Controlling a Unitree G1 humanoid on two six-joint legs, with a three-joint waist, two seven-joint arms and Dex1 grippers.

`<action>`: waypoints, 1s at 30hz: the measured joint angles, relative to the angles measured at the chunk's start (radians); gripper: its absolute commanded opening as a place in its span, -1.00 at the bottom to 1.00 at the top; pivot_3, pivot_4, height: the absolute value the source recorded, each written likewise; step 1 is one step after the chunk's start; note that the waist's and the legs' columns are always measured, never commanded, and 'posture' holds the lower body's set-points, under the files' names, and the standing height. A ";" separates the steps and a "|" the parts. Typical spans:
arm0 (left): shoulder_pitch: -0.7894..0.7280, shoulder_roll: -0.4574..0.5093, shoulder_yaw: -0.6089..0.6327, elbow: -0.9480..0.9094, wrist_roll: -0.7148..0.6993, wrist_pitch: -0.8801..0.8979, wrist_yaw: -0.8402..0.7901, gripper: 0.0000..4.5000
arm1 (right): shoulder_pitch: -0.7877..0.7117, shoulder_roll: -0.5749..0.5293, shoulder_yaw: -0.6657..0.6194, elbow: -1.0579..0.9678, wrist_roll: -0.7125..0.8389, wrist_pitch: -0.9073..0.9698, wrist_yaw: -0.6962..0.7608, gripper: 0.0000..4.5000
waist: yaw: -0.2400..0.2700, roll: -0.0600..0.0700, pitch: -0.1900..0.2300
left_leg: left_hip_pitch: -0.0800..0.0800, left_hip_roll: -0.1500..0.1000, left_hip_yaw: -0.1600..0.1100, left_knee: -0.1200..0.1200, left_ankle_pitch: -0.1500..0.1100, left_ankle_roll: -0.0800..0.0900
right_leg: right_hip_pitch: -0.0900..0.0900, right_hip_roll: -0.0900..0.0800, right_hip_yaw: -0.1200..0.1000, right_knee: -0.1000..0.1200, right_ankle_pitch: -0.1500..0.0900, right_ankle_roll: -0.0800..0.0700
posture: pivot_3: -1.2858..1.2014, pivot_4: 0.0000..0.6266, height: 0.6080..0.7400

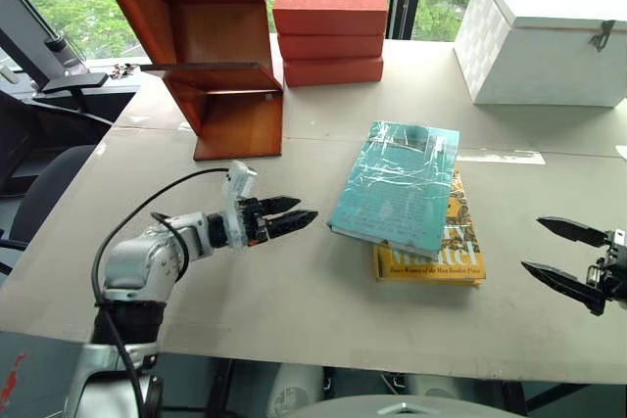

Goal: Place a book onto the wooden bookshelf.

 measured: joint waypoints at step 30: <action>-0.531 -0.210 -0.184 0.609 0.310 0.015 -0.450 -0.97 | -0.068 0.022 -0.069 -0.185 0.080 0.107 -0.126 1.00 | -0.006 -0.010 0.005 | -0.005 0.000 0.000 0.000 0.001 -0.001 | -0.004 -0.001 0.004 0.000 -0.001 0.002 | 0.03 -0.52 0.67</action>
